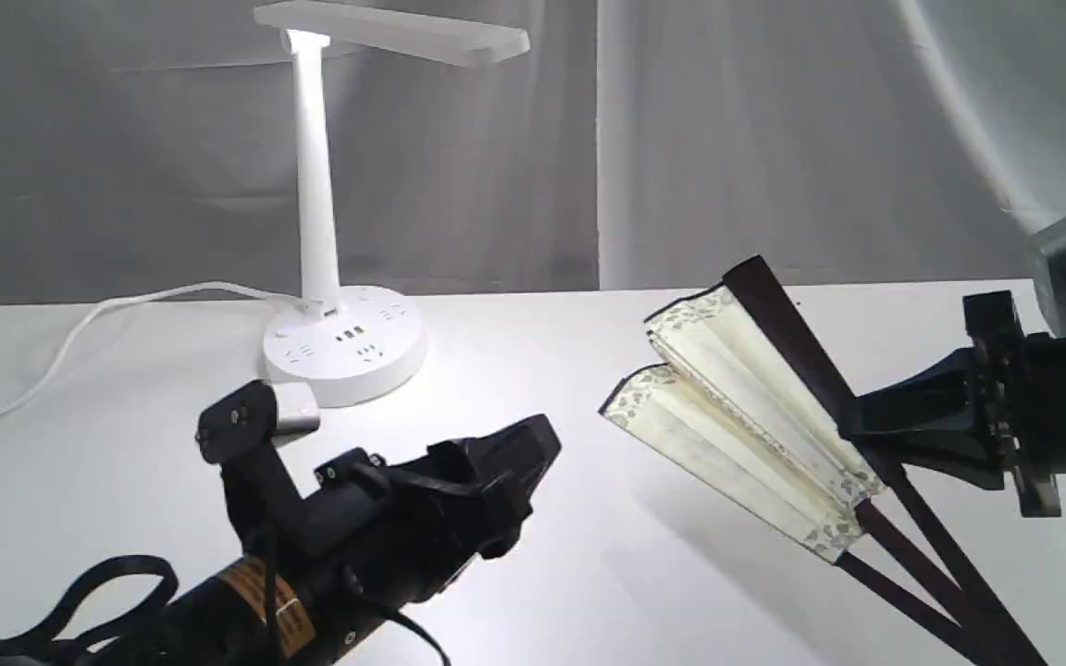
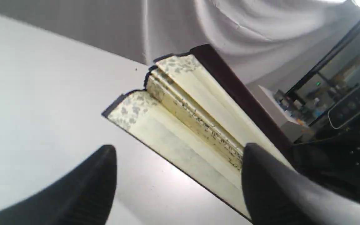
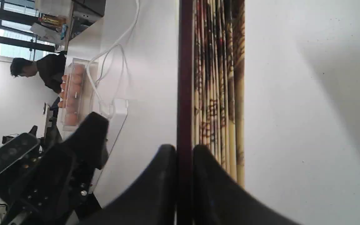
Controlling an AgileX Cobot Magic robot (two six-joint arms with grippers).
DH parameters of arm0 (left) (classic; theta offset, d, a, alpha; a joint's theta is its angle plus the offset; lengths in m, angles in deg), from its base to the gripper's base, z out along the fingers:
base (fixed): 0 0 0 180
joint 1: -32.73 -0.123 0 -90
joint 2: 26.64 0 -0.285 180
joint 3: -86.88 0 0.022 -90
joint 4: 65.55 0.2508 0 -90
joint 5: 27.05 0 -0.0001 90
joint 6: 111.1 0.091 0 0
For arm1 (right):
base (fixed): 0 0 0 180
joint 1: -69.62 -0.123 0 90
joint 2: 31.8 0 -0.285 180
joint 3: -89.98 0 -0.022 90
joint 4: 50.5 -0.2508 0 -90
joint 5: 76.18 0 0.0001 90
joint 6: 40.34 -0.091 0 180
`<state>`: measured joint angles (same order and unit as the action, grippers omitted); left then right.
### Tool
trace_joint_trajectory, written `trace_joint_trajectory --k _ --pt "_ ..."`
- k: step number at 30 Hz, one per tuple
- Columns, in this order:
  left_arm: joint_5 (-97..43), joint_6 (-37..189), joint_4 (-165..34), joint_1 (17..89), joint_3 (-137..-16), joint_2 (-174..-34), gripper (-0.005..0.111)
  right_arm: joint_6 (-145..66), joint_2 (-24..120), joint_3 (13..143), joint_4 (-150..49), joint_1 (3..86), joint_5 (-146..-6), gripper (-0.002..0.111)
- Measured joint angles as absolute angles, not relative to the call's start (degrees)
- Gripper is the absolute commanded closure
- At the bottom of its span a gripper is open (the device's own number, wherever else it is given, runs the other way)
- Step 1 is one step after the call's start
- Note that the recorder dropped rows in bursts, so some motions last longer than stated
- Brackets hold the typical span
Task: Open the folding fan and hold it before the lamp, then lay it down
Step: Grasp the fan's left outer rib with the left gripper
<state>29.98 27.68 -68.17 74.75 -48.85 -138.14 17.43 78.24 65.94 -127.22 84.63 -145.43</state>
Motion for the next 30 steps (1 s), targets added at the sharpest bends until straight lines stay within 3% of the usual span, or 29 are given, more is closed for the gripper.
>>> trace_joint_trajectory --k 16,30 --pt "33.9 -10.7 -60.9 74.8 -65.3 -154.6 0.042 18.9 78.2 65.9 -127.1 84.6 -145.4 0.108" --pt "41.9 -25.7 -61.3 74.8 -74.7 -166.7 0.042 19.1 78.2 65.9 -128.4 84.6 -145.4 0.108"
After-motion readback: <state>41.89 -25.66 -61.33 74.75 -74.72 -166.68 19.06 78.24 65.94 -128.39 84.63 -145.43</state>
